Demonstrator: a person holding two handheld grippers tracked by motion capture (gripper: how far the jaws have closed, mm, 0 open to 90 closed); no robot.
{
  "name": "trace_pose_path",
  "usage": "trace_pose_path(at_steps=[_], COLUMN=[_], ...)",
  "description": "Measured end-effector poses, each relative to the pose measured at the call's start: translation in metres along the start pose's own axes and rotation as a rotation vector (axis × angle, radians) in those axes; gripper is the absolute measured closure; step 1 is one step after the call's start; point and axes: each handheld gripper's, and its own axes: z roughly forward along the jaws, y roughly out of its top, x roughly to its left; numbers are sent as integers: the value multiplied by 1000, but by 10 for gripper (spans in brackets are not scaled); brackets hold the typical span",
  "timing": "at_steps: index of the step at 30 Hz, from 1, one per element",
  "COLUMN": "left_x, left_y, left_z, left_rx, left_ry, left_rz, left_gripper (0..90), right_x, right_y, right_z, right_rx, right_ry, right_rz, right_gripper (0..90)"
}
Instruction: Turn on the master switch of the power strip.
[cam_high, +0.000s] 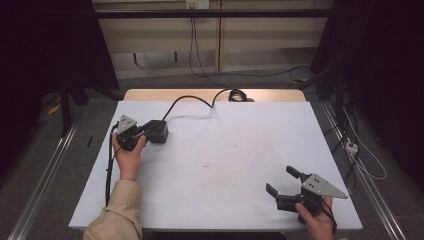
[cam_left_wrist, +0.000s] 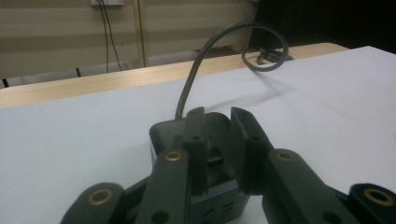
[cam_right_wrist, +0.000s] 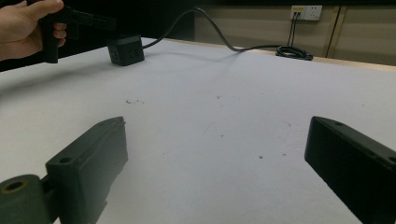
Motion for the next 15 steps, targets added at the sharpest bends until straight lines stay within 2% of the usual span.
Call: trace_pose_path(at_steps=[15], left_x=[0], left_y=[-2], left_z=[4], left_rx=[20], left_ry=[1], left_rz=[16], left_gripper=[858], right_x=[0], right_y=[0], right_z=[0], right_rx=[0], right_ry=[1], right_rz=[-1], right_gripper=[55])
